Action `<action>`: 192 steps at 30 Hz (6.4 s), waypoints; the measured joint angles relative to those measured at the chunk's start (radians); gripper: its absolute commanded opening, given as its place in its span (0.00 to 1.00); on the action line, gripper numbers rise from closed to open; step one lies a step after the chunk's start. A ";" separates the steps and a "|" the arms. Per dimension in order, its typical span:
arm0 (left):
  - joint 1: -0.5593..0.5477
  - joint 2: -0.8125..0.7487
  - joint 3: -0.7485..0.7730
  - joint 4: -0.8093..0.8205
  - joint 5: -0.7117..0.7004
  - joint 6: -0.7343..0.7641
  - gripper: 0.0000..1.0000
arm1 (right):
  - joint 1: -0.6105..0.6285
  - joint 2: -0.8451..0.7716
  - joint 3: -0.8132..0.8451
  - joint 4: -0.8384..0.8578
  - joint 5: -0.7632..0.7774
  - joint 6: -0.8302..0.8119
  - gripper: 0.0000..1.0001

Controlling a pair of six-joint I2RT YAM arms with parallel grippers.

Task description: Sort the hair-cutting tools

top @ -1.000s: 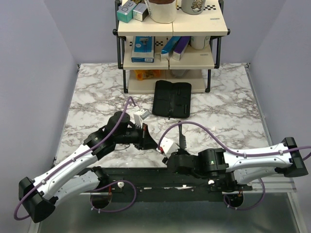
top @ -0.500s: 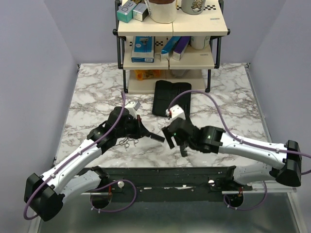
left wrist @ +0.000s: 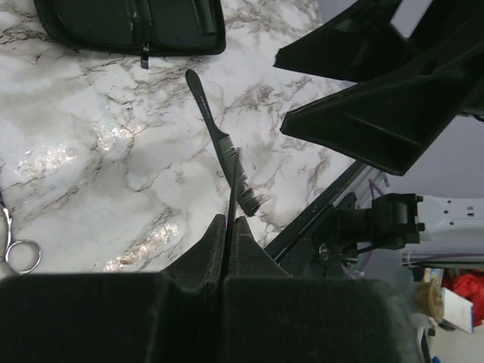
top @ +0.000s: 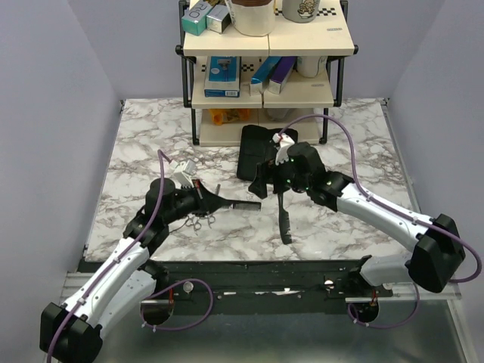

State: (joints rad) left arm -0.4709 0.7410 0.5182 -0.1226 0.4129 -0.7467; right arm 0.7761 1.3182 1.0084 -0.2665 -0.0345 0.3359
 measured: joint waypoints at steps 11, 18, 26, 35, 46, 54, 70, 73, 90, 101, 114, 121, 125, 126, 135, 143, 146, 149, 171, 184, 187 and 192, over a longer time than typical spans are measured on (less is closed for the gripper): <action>0.089 -0.065 -0.204 0.359 0.142 -0.198 0.00 | -0.194 0.003 -0.266 0.403 -0.595 0.027 0.91; 0.092 -0.052 -0.248 0.539 0.198 -0.266 0.00 | -0.200 -0.001 -0.357 0.638 -0.795 0.096 0.70; 0.107 -0.046 -0.248 0.591 0.219 -0.273 0.00 | -0.201 -0.010 -0.394 0.760 -0.863 0.169 0.61; 0.116 -0.058 -0.257 0.620 0.236 -0.280 0.00 | -0.201 -0.119 -0.428 0.769 -0.835 0.179 0.43; 0.117 -0.064 -0.272 0.665 0.246 -0.298 0.00 | -0.202 -0.144 -0.432 0.764 -0.800 0.179 0.11; 0.117 -0.076 -0.303 0.711 0.249 -0.320 0.01 | -0.201 -0.182 -0.452 0.769 -0.789 0.194 0.01; 0.118 -0.028 -0.156 0.304 -0.062 -0.206 0.76 | -0.202 -0.332 -0.440 0.520 -0.353 0.130 0.00; 0.114 0.023 -0.157 0.308 -0.112 -0.228 0.76 | -0.202 -0.351 -0.424 0.448 -0.225 0.127 0.00; -0.161 0.698 -0.148 0.803 -0.483 -0.406 0.73 | -0.203 -0.417 -0.420 0.324 0.121 0.162 0.00; -0.254 0.974 0.092 0.869 -0.718 -0.443 0.74 | -0.203 -0.437 -0.436 0.334 0.142 0.183 0.00; -0.271 1.086 0.142 0.862 -0.835 -0.489 0.74 | -0.204 -0.450 -0.450 0.356 0.142 0.188 0.00; -0.271 1.146 0.170 0.912 -0.907 -0.515 0.65 | -0.204 -0.454 -0.484 0.373 0.142 0.192 0.00; -0.273 1.187 0.180 0.954 -0.954 -0.534 0.38 | -0.204 -0.463 -0.492 0.379 0.135 0.192 0.00; -0.274 1.196 0.182 0.962 -0.966 -0.536 0.31 | -0.204 -0.468 -0.494 0.381 0.132 0.192 0.00; -0.280 1.190 0.174 0.951 -1.003 -0.559 0.00 | -0.204 -0.504 -0.521 0.393 0.122 0.186 0.01; -0.261 0.984 0.129 0.815 -0.940 -0.425 0.00 | -0.204 -0.551 -0.506 0.340 0.124 0.145 0.00; -0.219 0.846 0.106 0.753 -0.829 -0.368 0.00 | -0.204 -0.571 -0.472 0.287 0.123 0.126 0.00; -0.154 0.722 0.079 0.698 -0.723 -0.323 0.00 | -0.204 -0.589 -0.437 0.247 0.119 0.110 0.01; -0.052 0.473 0.176 0.007 -0.001 0.058 0.00 | -0.204 -0.625 -0.310 -0.063 -0.075 -0.013 0.00; -0.060 0.687 0.275 -0.113 -0.172 0.130 0.00 | -0.204 -0.436 -0.305 -0.134 -0.050 -0.023 0.01; -0.080 0.749 0.320 -0.128 -0.235 0.135 0.00 | -0.209 -0.410 -0.305 -0.140 -0.049 -0.023 0.00; -0.097 0.839 0.377 -0.137 -0.301 0.140 0.00 | -0.240 -0.367 -0.280 -0.143 -0.059 -0.030 0.01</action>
State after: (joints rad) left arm -0.5682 1.5799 0.8955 -0.2596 0.1116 -0.6071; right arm 0.5365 0.9508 0.7288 -0.4095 -0.0937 0.3058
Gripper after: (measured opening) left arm 0.019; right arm 0.018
